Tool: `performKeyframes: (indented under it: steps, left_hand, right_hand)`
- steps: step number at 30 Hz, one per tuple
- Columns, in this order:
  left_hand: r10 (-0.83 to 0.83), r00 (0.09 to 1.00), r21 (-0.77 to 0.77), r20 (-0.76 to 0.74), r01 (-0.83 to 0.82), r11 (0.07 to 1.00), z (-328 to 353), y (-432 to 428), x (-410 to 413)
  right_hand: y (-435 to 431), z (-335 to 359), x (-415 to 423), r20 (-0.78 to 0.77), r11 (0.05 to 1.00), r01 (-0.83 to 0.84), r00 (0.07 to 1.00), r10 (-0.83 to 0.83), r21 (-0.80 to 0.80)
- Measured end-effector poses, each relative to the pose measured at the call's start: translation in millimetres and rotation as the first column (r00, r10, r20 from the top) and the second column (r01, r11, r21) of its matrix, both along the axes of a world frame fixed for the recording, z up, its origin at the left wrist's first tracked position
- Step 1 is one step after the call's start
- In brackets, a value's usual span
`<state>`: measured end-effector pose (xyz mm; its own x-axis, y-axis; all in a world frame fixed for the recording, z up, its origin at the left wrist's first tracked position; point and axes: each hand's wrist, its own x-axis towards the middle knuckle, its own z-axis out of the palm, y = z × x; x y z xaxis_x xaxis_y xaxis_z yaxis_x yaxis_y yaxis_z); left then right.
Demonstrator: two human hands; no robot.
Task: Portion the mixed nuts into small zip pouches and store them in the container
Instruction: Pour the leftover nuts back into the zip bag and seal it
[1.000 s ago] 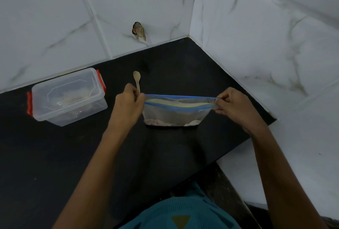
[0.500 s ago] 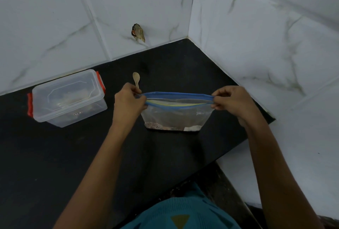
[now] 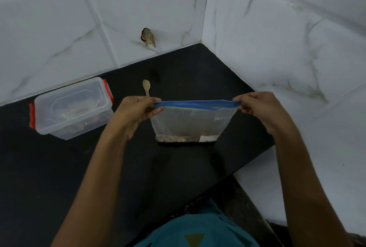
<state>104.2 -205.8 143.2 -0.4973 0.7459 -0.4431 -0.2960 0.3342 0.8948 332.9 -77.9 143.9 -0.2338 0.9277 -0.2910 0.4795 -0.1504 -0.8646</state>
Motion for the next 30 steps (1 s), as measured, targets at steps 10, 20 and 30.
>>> performKeyframes:
  steps: [10, 20, 30]
  left_hand:
    - [-0.090, 0.966, -0.017, -0.243, 0.088, 0.996, -22, -10, -11]
    - [0.017, 0.831, 0.129, -0.557, 0.066, 0.989, -28, -17, -7]
    - [0.182, 0.821, 0.293, -0.542, -0.019, 0.956, -17, -34, -7]
  right_hand:
    - [-7, -29, -4, 0.045, 0.941, -0.285, 0.958, 0.282, 0.183]
    - [-17, -43, -14, -0.121, 0.972, -0.110, 0.983, 0.137, 0.209]
    - [-31, -46, -43, -0.454, 0.983, 0.133, 0.889, -0.062, 0.127]
